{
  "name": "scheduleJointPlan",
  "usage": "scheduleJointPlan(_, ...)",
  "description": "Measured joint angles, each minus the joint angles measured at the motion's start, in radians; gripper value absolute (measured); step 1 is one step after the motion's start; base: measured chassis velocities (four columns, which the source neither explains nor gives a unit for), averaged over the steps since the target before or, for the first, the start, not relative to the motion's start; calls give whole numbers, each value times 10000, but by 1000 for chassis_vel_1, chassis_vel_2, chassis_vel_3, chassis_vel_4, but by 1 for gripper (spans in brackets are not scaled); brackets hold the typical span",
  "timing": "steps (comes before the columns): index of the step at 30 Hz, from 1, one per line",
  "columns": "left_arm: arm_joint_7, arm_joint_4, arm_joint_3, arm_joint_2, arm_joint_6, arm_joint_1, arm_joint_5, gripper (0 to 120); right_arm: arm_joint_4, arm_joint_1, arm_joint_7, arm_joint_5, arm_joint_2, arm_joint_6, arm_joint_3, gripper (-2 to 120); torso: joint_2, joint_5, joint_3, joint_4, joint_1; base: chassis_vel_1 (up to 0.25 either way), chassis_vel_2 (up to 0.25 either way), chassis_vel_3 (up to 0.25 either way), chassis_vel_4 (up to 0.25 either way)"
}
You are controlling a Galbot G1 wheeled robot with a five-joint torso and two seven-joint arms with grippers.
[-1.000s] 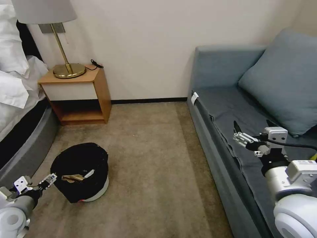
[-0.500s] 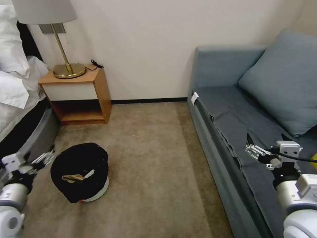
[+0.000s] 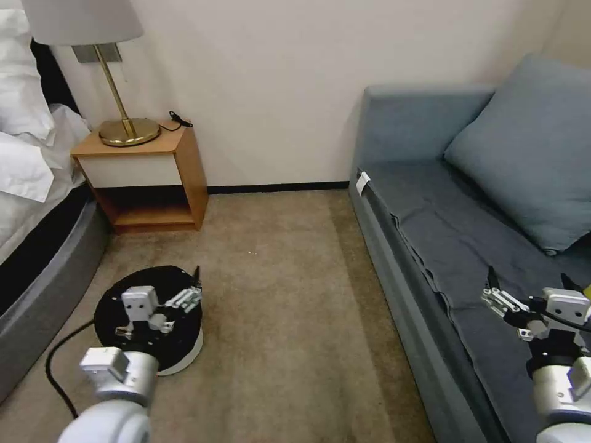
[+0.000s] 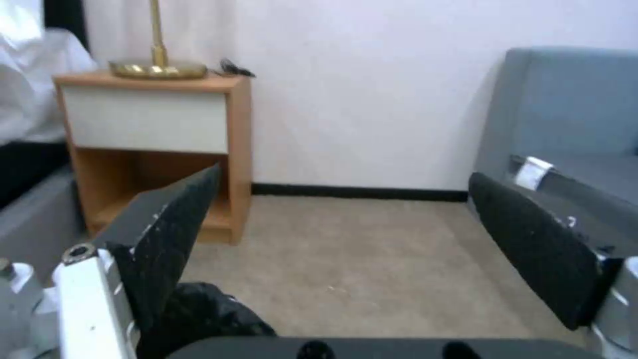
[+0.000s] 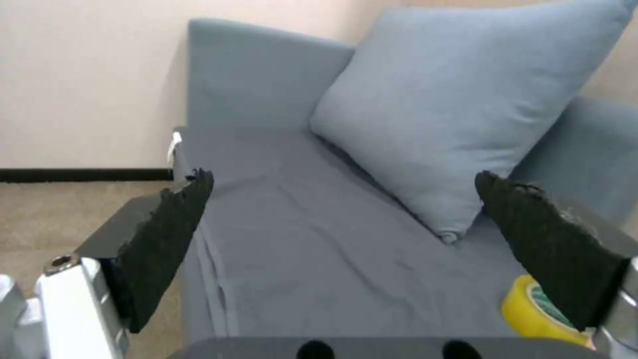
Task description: Pick up the trash bin, then pick up the garbage on the floor and place it into the trash bin.
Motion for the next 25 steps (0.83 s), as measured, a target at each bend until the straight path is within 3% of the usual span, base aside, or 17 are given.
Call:
scheduleJointPlan(6,-298,157,1,4,-1321,796,224,100,-1,131,-68,63,-12,38,-142,100,0,-1,0,4,0,0,0,0,0)
scheduleJointPlan(17,-314,356,-411,47,-1901,806,-96,100,-1,208,-226,349,-109,71,-26,100,0,-2,0,1,0,0,0,0,0)
scheduleJointPlan(25,-171,479,-432,34,-2172,737,-146,100,-2,61,-347,369,-59,143,-4,100,-1,-2,0,1,0,0,0,0,0)
